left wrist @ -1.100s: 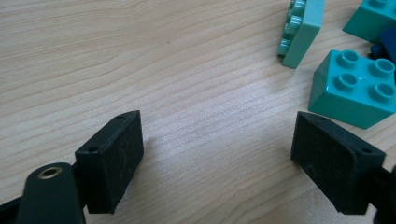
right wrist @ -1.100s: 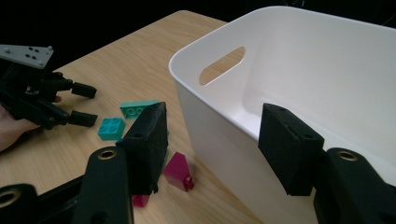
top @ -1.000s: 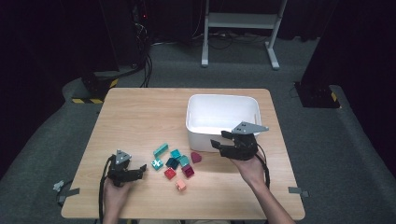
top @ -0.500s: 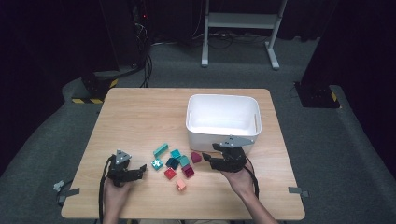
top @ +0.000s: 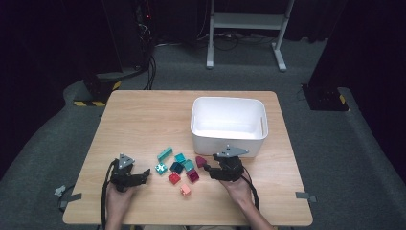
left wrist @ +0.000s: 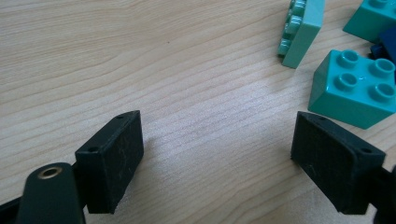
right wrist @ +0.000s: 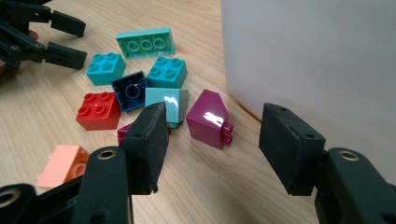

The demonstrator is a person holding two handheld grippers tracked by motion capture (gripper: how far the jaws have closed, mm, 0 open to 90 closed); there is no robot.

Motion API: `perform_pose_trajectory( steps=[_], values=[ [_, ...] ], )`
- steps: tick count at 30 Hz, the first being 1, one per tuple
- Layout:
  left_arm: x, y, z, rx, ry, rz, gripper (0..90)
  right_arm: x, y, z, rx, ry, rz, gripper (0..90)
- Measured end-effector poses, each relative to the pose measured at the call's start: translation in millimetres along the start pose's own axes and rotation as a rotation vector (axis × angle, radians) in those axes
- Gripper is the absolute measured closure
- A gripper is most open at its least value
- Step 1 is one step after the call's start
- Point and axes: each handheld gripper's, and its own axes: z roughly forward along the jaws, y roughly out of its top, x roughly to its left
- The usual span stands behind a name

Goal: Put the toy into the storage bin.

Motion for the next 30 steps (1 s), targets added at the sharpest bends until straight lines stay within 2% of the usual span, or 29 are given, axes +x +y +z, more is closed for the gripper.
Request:
perform_pose_trajectory(
  steps=[17,30],
  values=[
    [-0.1,-0.1,-0.1,0.001,0.001,0.0,17.1,4.4,-7.4,31.6,0.044,-0.019,-0.016,40.4],
    [-0.2,-0.1,-0.1,0.001,0.001,-0.001,17.1,6.4,-5.6,44.3,0.062,-0.016,-0.024,41.0]
  ],
)
